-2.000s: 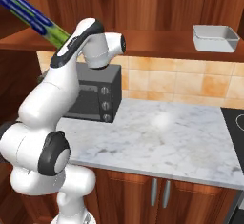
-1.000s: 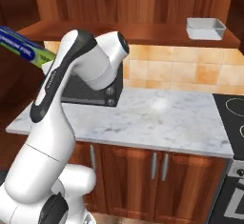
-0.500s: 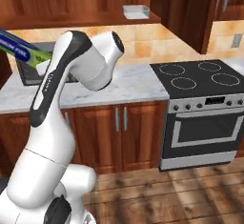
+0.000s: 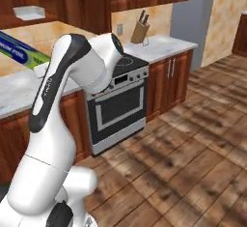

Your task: Retrieve the tupperware and aluminum foil from the cabinet and place them on the dining counter near the plate with squash and lemon to prepare for storing leftovers.

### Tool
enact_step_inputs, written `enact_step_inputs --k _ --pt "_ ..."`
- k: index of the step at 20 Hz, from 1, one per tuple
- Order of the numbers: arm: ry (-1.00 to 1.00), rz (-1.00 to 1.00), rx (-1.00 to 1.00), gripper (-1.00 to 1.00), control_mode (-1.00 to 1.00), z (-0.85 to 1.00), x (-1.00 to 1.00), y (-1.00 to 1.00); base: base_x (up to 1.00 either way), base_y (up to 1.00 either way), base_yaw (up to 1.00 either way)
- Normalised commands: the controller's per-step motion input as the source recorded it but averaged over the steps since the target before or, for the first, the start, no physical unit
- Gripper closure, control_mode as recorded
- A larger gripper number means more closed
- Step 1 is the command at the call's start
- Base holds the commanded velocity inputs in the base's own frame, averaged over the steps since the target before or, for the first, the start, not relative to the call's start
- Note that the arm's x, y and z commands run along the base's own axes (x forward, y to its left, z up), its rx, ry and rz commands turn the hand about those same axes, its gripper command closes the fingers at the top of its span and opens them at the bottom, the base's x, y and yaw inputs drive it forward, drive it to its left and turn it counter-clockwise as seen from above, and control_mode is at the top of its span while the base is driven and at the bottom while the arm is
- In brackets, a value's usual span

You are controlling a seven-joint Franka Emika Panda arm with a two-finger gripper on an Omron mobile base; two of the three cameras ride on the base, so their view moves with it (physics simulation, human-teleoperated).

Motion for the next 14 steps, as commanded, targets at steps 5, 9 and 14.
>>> enact_step_inputs --k 5,9,14 --pt "0.00 0.00 0.00 1.00 1.00 0.00 0.00 0.00 -0.13 -0.11 -0.88" --pt "0.00 0.00 0.00 1.00 1.00 0.00 0.00 0.00 -0.29 -0.24 -0.79" --pt "0.00 0.00 0.00 1.00 1.00 0.00 0.00 0.00 -0.27 -0.37 -0.75"
